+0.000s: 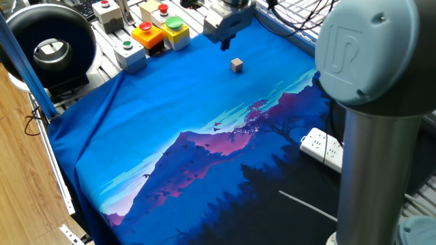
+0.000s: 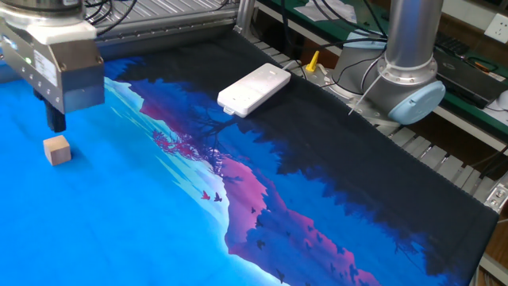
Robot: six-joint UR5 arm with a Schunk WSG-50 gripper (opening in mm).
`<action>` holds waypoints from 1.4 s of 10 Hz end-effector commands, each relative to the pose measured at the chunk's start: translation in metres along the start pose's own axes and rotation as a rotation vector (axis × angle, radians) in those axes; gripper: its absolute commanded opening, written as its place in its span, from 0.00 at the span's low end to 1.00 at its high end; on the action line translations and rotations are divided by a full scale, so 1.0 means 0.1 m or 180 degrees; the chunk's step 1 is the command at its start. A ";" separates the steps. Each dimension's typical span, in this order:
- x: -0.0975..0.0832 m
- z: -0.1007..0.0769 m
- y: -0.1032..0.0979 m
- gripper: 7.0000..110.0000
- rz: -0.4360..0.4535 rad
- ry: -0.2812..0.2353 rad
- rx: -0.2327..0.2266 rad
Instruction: Pick up the small block on the left and move it to the right
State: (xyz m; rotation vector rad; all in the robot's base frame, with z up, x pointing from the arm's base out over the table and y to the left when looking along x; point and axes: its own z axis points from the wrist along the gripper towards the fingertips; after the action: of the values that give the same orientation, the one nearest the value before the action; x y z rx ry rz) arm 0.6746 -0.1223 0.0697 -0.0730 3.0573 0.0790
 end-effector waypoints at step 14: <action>-0.03 0.20 -0.37 0.15 -0.0446 -0.0307 0.0233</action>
State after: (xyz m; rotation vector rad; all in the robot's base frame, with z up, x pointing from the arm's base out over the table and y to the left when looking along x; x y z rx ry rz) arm 0.6796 -0.1566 0.0547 -0.2748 2.9581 -0.0569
